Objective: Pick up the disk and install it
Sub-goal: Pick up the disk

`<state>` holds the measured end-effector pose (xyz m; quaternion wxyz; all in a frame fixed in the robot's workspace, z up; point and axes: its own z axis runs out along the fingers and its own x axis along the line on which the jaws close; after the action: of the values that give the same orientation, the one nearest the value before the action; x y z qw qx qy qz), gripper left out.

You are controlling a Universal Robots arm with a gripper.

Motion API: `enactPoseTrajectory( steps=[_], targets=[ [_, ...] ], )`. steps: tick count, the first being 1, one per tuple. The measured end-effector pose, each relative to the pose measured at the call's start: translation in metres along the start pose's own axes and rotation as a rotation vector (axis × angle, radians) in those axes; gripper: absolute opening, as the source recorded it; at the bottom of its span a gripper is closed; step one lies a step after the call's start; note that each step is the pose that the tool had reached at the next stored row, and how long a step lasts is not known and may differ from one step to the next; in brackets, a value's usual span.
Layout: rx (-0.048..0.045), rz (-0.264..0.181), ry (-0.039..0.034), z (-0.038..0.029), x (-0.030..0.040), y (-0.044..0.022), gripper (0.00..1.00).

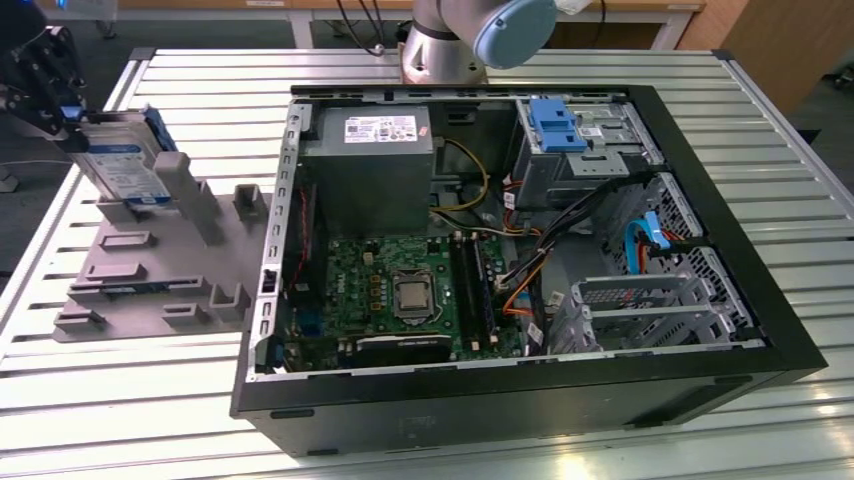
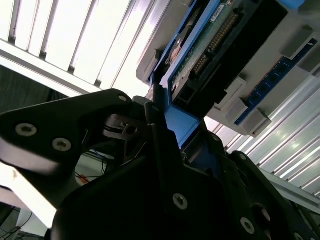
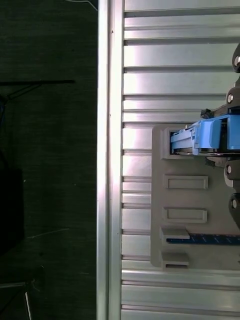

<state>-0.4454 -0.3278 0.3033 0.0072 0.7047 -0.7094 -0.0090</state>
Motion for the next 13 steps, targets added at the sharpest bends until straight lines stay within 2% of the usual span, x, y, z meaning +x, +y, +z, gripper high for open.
enactPoseTrajectory(
  steps=[13],
  targets=[
    [0.0001, 0.0, 0.0, -0.0016, 0.0, 0.0, 0.36]
  ],
)
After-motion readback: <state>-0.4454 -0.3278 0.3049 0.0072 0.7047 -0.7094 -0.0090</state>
